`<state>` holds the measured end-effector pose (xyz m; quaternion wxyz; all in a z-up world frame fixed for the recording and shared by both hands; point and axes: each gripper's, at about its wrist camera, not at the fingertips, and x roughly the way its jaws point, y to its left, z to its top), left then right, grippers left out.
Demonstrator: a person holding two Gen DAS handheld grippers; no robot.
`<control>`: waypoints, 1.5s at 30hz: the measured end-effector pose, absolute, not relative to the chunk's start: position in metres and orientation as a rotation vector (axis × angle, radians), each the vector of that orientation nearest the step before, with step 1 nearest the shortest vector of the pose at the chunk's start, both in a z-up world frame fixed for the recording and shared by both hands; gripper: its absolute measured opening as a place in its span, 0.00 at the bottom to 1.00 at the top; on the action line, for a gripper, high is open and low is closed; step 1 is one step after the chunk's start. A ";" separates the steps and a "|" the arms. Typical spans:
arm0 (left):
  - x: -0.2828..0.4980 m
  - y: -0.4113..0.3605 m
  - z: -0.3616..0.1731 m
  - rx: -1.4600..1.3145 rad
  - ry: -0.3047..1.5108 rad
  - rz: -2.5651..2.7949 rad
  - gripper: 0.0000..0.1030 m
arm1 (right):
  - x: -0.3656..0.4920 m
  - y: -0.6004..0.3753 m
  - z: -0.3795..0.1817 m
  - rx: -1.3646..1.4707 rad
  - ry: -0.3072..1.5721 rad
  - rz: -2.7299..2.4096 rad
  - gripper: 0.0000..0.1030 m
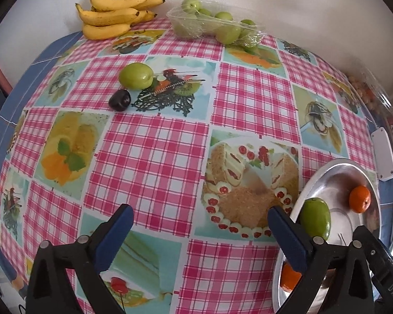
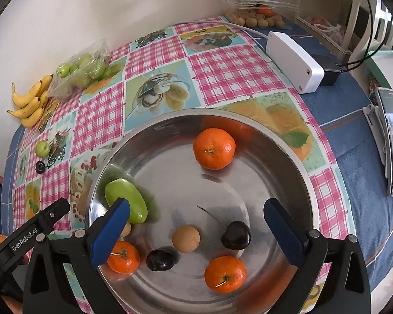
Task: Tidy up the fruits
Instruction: 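Lift both open tools away from the bowl toward the green apple and plum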
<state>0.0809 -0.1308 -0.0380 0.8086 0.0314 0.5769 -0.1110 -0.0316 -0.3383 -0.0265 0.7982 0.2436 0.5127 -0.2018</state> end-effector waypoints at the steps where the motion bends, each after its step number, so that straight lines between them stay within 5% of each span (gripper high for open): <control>1: 0.080 -0.132 -0.038 0.066 1.238 -0.247 1.00 | -0.032 -0.339 -0.026 0.536 1.097 -0.430 0.99; 22: 0.088 -0.115 -0.003 0.145 1.173 -0.332 1.00 | -0.031 -0.320 -0.021 0.533 1.172 -0.461 0.99; 45: 0.134 -0.003 -0.001 0.008 1.188 -0.156 1.00 | 0.029 -0.225 -0.024 0.433 1.205 -0.354 0.99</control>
